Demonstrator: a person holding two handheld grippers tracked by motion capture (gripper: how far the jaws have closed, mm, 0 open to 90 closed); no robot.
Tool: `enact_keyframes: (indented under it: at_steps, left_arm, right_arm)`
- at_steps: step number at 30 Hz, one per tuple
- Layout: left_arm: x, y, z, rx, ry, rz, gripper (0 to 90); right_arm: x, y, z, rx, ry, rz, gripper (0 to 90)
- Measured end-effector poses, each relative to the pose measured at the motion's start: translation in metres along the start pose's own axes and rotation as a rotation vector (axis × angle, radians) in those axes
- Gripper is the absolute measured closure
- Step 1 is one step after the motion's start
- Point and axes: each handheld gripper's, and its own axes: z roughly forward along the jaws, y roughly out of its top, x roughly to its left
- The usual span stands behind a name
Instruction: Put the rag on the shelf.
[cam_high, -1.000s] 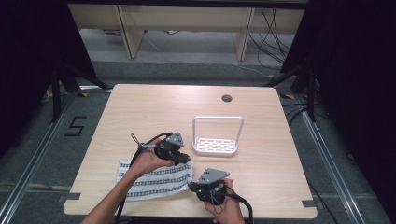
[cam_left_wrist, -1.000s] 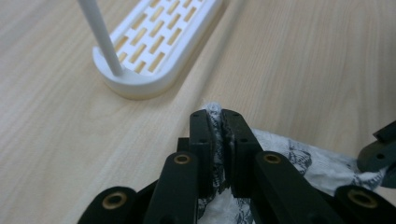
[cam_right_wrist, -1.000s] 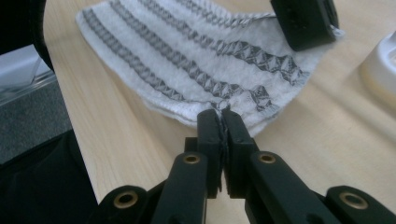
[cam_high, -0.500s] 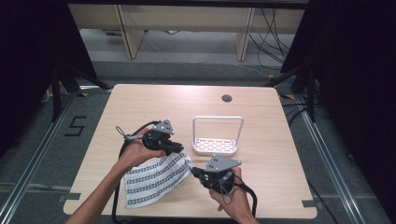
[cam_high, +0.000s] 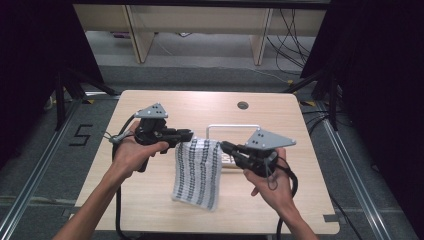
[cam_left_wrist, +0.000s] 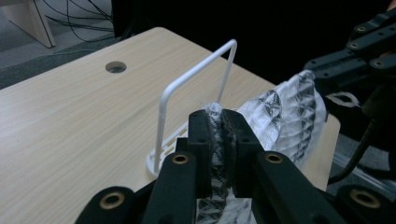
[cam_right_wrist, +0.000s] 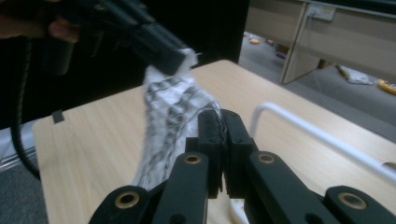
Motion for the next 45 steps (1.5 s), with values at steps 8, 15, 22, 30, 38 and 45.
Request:
enact_keyframes:
  at_steps: [8, 15, 22, 30, 38, 45]
  left_arm:
    - [-0.015, 0.026, 0.001, -0.024, -0.019, 0.002, 81.9]
    - [-0.021, 0.052, 0.010, -0.049, -0.024, 0.025, 82.4]
    - [-0.017, 0.069, 0.022, -0.060, -0.021, 0.012, 83.1]
    - [-0.009, 0.094, 0.041, -0.074, -0.003, 0.014, 83.1]
    - [-0.002, 0.113, 0.055, -0.101, 0.019, 0.021, 83.2]
    - [0.022, 0.119, 0.085, -0.129, 0.039, -0.060, 83.1]
  right_arm:
    - [-0.016, 0.023, -0.019, -0.036, -0.057, -0.009, 88.6]
    - [-0.033, 0.035, -0.035, -0.074, -0.100, 0.001, 88.6]
    - [-0.049, 0.046, -0.041, -0.081, -0.118, 0.035, 88.5]
    - [-0.072, 0.056, -0.041, -0.082, -0.178, 0.031, 88.5]
    - [-0.098, 0.069, -0.034, -0.084, -0.219, 0.042, 88.5]
    - [-0.126, 0.067, -0.016, -0.056, -0.256, 0.111, 88.5]
